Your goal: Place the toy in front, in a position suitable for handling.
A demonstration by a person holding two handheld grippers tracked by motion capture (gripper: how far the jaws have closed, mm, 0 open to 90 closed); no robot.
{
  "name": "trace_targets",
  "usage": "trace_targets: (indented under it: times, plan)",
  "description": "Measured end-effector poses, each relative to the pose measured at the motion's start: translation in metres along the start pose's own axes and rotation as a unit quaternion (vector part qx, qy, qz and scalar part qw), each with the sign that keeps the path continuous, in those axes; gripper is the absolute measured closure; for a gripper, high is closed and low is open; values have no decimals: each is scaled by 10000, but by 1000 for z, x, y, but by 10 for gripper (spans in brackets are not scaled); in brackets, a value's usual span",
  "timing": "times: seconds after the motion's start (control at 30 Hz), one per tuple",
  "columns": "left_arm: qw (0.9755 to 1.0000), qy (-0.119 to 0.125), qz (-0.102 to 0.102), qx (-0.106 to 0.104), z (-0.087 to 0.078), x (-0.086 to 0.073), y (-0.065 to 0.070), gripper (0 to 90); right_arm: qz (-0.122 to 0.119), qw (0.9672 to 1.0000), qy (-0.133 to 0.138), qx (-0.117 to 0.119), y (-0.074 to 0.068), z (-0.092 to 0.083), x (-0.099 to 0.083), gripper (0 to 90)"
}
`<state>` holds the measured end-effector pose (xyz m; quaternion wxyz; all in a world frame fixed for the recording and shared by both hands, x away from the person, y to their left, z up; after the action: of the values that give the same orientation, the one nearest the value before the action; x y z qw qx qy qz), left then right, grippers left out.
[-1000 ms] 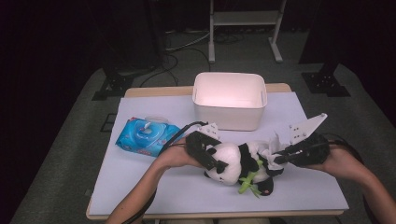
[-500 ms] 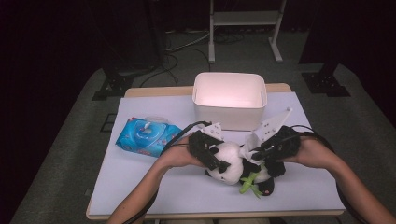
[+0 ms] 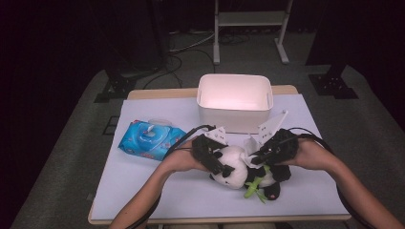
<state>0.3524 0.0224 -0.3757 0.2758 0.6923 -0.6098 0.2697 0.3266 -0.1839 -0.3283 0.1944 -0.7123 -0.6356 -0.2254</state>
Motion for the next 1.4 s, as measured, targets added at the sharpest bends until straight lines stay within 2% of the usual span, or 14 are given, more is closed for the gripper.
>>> trace_targets:
  times: [0.4,0.57,0.7,0.87,1.07,1.4]
  plan:
    - [9999,70,-77,-38,-1,-5,-3,207,196,9993,87,-307,-12,-30,-31,829]
    - [9999,101,-101,-59,-1,-5,-4,208,398,9983,209,-370,-18,-40,-52,829]
    - [9999,76,-92,-60,-1,-4,-4,208,521,9973,308,-421,-19,-48,-65,829]
    - [9999,68,-56,-55,-1,-3,-3,209,591,9963,297,-556,-16,-55,-74,829]
    - [9999,62,39,-72,-1,-2,-2,213,598,9962,271,-578,-8,-53,-67,830]
    - [9998,104,189,-23,-2,2,2,216,399,9978,296,-438,10,-38,-35,829]
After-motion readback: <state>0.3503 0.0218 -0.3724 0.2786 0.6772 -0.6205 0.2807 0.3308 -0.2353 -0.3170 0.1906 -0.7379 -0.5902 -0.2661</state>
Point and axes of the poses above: each handheld gripper's, and its own axes: z roughly forward along the jaws, x roughly out of its top, y roughly to its right, the point moved 2 cm from there along z, roughly forward along the jaws, and after that the axes turned 1 degree about -z, right-handed, at the moved point
